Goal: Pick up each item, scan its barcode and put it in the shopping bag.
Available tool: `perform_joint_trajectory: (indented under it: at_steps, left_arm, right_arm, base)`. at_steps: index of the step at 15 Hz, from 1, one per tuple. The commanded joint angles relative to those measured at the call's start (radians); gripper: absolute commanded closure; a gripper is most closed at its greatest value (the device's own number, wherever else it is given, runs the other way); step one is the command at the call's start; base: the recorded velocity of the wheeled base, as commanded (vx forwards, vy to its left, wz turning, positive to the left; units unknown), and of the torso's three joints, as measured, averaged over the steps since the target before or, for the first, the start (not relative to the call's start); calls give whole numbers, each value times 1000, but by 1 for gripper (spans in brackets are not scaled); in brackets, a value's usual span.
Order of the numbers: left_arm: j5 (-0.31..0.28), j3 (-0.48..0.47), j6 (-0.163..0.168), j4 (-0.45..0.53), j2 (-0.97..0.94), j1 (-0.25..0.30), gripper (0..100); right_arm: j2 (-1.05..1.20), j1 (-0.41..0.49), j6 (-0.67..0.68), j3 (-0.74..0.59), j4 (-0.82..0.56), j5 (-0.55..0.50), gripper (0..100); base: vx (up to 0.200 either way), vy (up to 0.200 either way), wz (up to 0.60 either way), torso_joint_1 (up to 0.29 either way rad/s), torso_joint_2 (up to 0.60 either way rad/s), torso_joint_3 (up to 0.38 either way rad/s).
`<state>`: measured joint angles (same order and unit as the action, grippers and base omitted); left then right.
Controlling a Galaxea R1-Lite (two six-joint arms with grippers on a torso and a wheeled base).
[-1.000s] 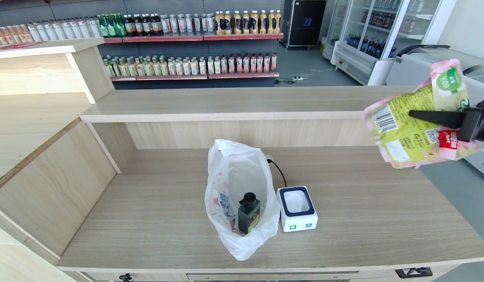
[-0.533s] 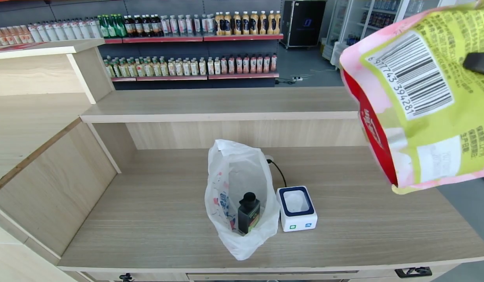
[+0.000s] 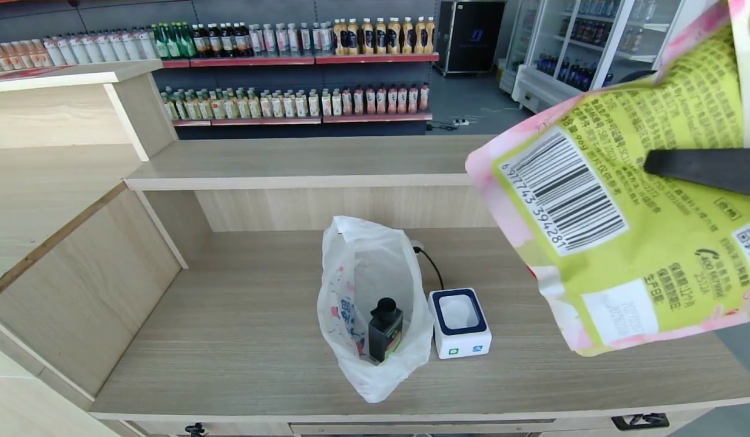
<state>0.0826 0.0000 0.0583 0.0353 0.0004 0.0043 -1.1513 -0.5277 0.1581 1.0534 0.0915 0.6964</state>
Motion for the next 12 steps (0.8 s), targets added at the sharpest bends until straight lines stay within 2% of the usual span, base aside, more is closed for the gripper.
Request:
perform_joint_trajectory:
  at_steps: [1,5,8,12]
  left_arm:
    - [0,0,0,0,0,0,0]
    - [0,0,0,0,0,0,0]
    - [0,0,0,0,0,0,0]
    - [0,0,0,0,0,0,0]
  right_arm:
    - [-18,-31,-28,39,1,46,100]
    - [-7,-180,-81,30,-7,72,100]
    - [21,-181,-150,37,-127,71,100]
    - [22,-193,-176,69,-141,72,100]
  base:
    - [0,0,0,0,0,0]
    - [0,0,0,0,0,0]
    - [0,0,0,0,0,0]
    - [0,0,0,0,0,0]
